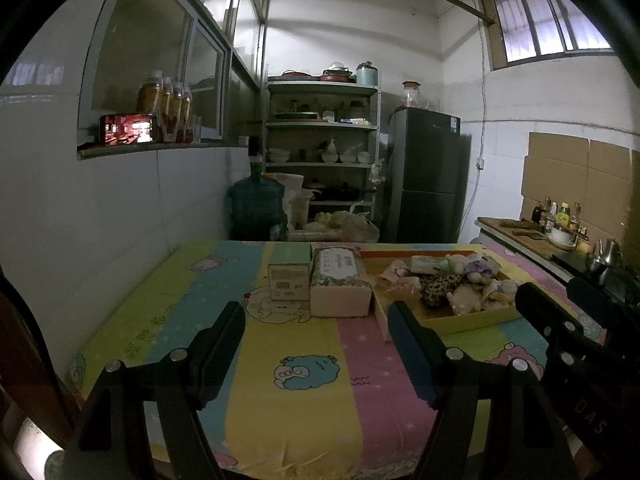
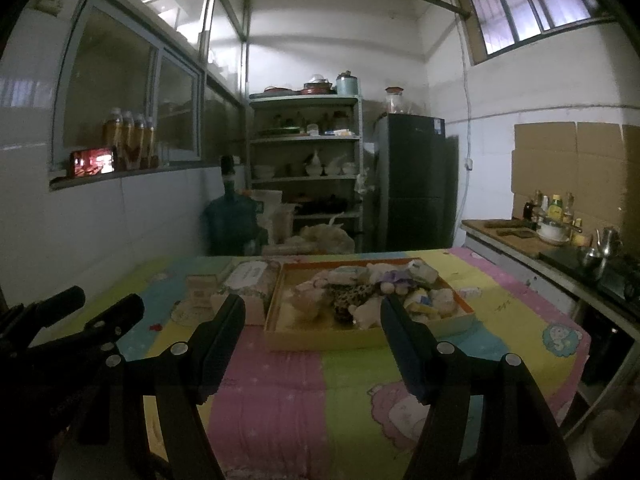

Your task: Organize soft objects

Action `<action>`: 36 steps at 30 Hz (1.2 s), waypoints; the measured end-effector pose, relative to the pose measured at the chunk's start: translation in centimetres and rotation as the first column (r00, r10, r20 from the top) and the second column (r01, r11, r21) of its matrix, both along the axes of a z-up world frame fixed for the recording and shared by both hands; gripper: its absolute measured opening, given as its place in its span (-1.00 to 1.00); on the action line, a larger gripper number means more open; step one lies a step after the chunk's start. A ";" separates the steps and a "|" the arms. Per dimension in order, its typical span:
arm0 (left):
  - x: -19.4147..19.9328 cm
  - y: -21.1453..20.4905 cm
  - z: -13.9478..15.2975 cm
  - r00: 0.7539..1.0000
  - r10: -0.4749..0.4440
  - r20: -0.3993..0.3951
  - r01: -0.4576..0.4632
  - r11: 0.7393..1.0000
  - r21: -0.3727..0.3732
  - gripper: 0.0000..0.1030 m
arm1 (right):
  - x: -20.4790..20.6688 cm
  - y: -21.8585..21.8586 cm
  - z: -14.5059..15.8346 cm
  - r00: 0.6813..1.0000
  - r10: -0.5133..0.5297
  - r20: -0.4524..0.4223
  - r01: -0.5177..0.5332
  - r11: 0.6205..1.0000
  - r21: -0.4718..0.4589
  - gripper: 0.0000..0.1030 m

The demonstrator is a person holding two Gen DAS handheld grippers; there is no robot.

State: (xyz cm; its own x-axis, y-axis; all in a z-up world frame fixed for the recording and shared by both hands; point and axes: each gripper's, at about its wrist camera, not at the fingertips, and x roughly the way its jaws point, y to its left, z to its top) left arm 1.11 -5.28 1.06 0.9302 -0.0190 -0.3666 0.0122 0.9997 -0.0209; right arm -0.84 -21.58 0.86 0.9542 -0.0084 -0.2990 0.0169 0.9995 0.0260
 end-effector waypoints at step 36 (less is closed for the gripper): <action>0.0 0.0 0.0 1.000 -0.002 -0.001 0.002 1.000 -0.001 0.44 | 0.0 0.5 0.1 1.000 0.006 -0.002 -0.006 1.000 -0.002 0.40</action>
